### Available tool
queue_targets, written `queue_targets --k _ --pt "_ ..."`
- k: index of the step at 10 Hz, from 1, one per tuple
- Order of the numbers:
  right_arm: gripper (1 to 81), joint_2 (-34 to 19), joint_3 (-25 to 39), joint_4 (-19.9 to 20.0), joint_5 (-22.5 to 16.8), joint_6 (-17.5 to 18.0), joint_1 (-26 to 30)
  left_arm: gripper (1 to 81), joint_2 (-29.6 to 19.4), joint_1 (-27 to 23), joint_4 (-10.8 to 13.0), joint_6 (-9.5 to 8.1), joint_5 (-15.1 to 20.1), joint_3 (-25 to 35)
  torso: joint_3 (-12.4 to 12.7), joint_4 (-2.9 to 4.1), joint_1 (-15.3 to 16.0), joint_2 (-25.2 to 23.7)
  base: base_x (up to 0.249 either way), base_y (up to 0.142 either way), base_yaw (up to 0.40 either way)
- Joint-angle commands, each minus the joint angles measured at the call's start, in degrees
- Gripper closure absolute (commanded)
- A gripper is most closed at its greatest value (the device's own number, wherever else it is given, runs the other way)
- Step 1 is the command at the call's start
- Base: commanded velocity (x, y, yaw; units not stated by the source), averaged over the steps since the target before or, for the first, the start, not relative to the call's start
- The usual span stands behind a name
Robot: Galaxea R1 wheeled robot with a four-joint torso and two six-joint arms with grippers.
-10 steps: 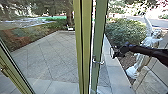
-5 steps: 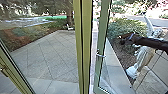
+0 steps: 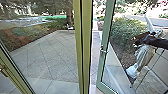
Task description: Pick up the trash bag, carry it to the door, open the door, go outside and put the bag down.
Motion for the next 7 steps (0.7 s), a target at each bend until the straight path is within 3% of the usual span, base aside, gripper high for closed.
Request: queue_targets --k 1,7 --pt "1.0 -4.02 2.48 -3.98 -2.9 -0.99 11.63 81.1 -0.7 -1.0 -0.17 -0.26 3.85 1.06 0.0 0.0 0.0 0.0 0.0 0.0 0.0" --pt "1.0 -6.92 2.49 -4.51 -2.46 -0.9 10.92 81.1 -0.7 -1.0 -0.08 -0.26 3.85 1.32 0.0 0.0 0.02 0.0 0.0 0.0 0.0"
